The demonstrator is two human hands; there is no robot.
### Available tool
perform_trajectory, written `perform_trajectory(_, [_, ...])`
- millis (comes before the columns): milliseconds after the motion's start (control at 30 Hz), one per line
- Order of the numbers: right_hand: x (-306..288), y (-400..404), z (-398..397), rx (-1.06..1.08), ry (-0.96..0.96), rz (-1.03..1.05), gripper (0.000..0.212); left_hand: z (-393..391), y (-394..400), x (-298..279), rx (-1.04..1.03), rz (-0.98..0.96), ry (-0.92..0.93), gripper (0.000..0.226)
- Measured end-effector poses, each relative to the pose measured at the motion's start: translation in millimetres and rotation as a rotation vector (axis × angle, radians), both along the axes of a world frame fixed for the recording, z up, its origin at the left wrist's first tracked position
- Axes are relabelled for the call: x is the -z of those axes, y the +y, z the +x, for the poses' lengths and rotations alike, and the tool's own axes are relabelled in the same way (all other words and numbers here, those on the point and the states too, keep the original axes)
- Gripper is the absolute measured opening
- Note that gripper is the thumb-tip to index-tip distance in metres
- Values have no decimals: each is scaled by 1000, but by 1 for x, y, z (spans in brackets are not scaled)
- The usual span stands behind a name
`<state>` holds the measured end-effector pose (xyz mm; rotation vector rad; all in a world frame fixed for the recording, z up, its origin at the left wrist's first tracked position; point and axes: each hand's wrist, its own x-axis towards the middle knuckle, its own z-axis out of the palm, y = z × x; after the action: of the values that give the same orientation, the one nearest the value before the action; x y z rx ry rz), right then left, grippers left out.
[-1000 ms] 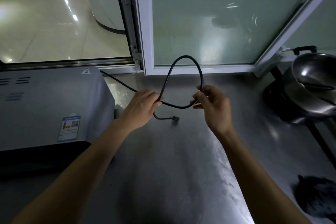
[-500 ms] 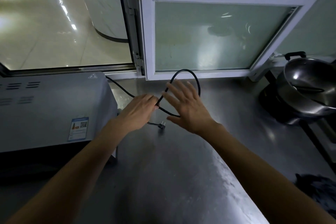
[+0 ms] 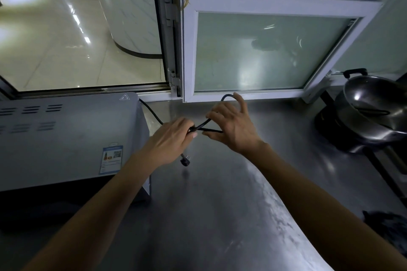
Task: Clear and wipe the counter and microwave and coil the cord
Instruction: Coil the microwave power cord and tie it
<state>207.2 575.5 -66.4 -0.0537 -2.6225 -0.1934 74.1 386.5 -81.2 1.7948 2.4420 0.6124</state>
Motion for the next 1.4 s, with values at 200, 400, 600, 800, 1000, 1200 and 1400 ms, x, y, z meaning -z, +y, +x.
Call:
perform_trajectory(200, [-6,8,-2,122,77,-12,56,-4,3,17,-23,64,1,14])
perform_trajectory(400, [-5,8,-2,188,180,-193,49,-8,23,28,-78,180,-41,13])
perform_trajectory(600, [5,-1,-8,303,209,-406,46,-19,30,49,-141,194,-13,13])
perform_trajectory(800, [21,-5,-5,277,242,-588,35,-25,28,35,-164,265,-75,19])
perform_trajectory(1000, [21,5,-3,190,-50,-514,36,-37,28,19,-131,254,-27,16])
perform_trajectory(1200, [-5,0,-20,89,-146,-427,53,-45,29,16,-76,145,73,19])
perform_trajectory(1400, [0,1,-36,88,-229,-450,51,-50,26,11,-48,95,90,19])
